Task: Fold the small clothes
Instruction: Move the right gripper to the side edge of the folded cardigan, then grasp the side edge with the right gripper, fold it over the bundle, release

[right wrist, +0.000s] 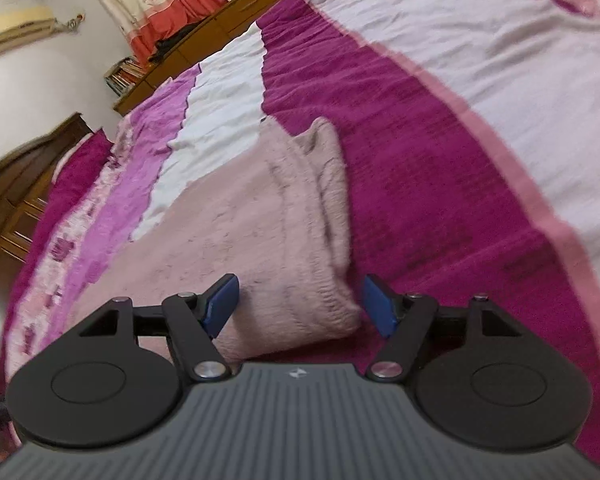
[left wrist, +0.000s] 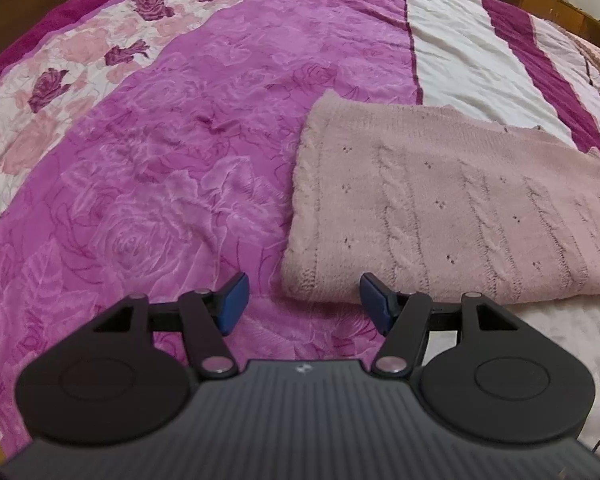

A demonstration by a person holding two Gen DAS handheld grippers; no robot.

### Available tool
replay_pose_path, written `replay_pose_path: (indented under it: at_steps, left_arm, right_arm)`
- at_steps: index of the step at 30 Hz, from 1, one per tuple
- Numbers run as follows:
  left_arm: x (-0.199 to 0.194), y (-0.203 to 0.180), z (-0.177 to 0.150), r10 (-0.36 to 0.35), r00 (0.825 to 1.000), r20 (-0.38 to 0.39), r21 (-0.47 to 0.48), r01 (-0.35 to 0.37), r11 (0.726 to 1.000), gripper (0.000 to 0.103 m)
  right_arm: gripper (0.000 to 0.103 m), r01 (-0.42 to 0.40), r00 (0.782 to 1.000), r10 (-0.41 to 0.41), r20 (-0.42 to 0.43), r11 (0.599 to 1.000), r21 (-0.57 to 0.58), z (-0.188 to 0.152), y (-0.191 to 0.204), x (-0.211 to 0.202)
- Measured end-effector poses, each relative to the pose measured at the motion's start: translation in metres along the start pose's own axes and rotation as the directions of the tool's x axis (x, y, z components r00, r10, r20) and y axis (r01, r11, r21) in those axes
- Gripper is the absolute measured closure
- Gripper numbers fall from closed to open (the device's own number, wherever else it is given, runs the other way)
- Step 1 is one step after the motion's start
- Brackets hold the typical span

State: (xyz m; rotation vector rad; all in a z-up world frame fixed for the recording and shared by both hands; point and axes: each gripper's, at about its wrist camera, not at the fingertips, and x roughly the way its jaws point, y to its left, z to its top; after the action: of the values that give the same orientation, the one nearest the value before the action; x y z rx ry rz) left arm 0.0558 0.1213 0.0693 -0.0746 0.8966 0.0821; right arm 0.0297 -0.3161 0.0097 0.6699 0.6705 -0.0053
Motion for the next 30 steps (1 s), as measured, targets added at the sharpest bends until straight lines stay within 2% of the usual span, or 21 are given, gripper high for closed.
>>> replay_pose_path:
  at_steps: [11, 19, 21, 23, 25, 30]
  left_arm:
    - [0.003, 0.005, -0.006, 0.016, 0.999, -0.031, -0.029, -0.017, 0.999, 0.040]
    - [0.007, 0.005, -0.008, 0.028, 0.998, -0.048, -0.028, -0.029, 0.999, 0.040]
    - [0.008, 0.006, -0.010, 0.031, 0.998, -0.055, -0.029, -0.033, 0.999, 0.040]
    - [0.010, 0.006, -0.011, 0.031, 0.998, -0.059, -0.031, -0.033, 0.999, 0.040]
    - [0.011, 0.007, -0.011, 0.035, 0.998, -0.061, -0.029, -0.037, 0.999, 0.040]
    - [0.012, 0.003, -0.013, 0.048, 0.997, -0.059, -0.012, -0.049, 0.999, 0.040]
  right_arm:
    - [0.028, -0.106, 0.994, 0.107, 0.005, 0.983, 0.148, 0.020, -0.009, 0.025]
    - [0.028, -0.119, 0.993, 0.120, -0.001, 0.983, 0.139, 0.026, -0.005, 0.043]
    - [0.037, -0.132, 0.991, 0.133, 0.003, 0.982, 0.136, 0.027, -0.003, 0.044]
    - [0.061, -0.141, 0.990, 0.139, 0.020, 0.983, 0.118, 0.027, -0.002, 0.041]
    - [0.066, -0.142, 0.990, 0.140, 0.031, 0.985, 0.101, 0.028, -0.002, 0.039]
    - [0.066, -0.118, 0.993, 0.120, -0.004, 0.982, 0.147, 0.027, -0.012, 0.048]
